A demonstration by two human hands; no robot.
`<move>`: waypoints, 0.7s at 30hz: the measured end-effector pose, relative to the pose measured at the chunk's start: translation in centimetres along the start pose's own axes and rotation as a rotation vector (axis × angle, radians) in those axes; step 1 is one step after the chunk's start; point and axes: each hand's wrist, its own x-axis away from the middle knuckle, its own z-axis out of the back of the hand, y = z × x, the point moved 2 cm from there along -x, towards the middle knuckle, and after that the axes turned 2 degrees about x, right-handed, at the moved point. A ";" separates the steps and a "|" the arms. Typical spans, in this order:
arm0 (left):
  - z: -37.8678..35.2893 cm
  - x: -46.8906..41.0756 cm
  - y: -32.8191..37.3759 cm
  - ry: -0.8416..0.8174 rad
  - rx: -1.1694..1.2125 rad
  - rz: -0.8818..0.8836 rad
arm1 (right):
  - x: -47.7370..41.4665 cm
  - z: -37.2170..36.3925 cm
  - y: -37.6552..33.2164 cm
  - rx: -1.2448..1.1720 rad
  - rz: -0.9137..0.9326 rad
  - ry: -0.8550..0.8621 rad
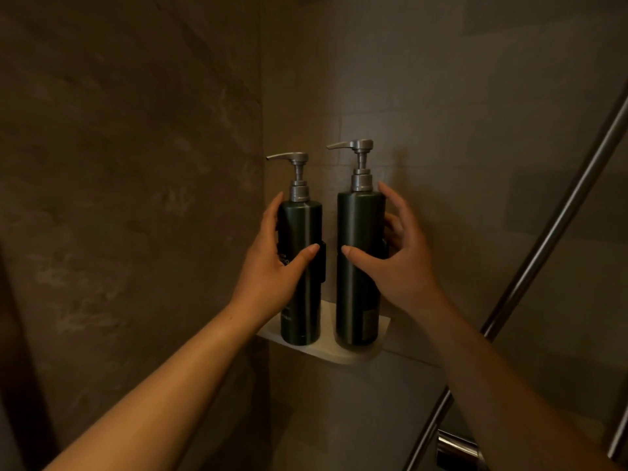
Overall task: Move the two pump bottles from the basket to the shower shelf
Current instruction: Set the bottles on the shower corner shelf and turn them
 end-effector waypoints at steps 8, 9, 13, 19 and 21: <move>-0.3 0.0 -0.4 0.022 -0.014 0.007 | 0.0 -0.6 1.4 0.013 -0.018 0.011; -0.3 0.1 -0.4 0.020 -0.016 0.005 | 0.1 -0.7 1.5 0.013 -0.020 0.010; 0.1 0.3 -0.4 0.005 -0.019 0.000 | 0.4 -0.7 1.6 0.041 -0.012 -0.008; 0.3 0.5 -0.5 -0.015 -0.011 0.029 | 0.7 -1.0 1.4 0.077 -0.010 -0.048; 0.3 0.6 -0.3 -0.013 -0.010 0.033 | 0.8 -1.2 1.5 0.091 -0.013 -0.051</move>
